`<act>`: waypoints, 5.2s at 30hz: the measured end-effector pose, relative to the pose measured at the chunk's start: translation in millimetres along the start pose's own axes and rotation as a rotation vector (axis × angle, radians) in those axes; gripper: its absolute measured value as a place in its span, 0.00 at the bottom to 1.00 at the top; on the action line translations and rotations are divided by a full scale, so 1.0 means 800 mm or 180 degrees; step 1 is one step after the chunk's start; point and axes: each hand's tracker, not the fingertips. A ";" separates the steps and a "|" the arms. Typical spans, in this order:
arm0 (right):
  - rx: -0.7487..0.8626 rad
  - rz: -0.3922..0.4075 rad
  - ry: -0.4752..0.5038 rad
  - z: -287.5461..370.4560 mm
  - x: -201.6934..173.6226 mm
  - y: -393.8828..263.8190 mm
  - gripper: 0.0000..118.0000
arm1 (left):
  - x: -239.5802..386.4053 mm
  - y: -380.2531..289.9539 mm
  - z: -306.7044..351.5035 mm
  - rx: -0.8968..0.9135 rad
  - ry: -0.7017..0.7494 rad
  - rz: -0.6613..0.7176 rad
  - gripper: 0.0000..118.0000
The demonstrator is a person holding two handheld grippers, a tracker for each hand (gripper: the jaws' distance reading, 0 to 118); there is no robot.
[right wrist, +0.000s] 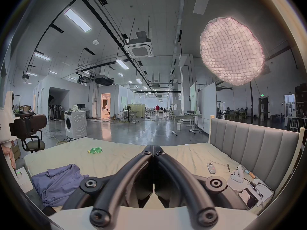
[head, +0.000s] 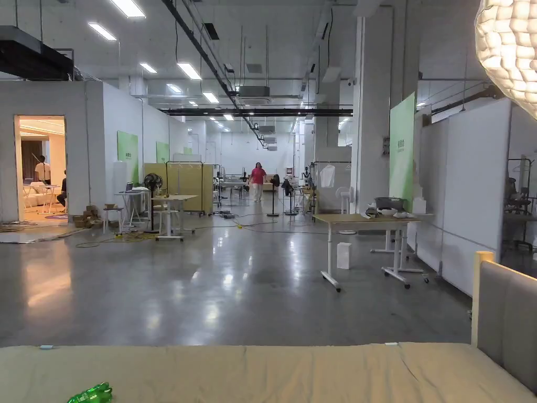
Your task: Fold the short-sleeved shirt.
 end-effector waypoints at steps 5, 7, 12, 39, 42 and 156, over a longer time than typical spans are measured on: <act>0.0003 -0.0015 -0.0001 0.000 0.000 0.000 0.00 | -0.001 0.000 0.000 -0.0009 -0.0001 -0.0006 0.00; 0.0002 -0.0013 -0.0005 0.000 0.000 0.000 0.00 | -0.002 -0.001 0.000 -0.0006 0.0006 -0.0001 0.00; -0.0002 -0.0013 0.0005 -0.001 0.000 0.000 0.00 | -0.001 0.000 0.000 -0.0016 0.0008 0.0005 0.00; -0.0050 0.0945 -0.0070 -0.007 -0.009 0.002 0.00 | 0.018 0.009 -0.017 -0.0076 0.0043 -0.1177 0.00; 0.0006 0.2394 -0.0315 -0.013 -0.036 -0.016 0.00 | 0.043 -0.020 -0.024 -0.0187 0.0285 -0.2666 0.00; -0.2092 -0.0543 0.0244 0.006 0.036 -0.202 0.00 | -0.256 -0.252 -0.332 -0.2406 -0.0113 0.0844 0.01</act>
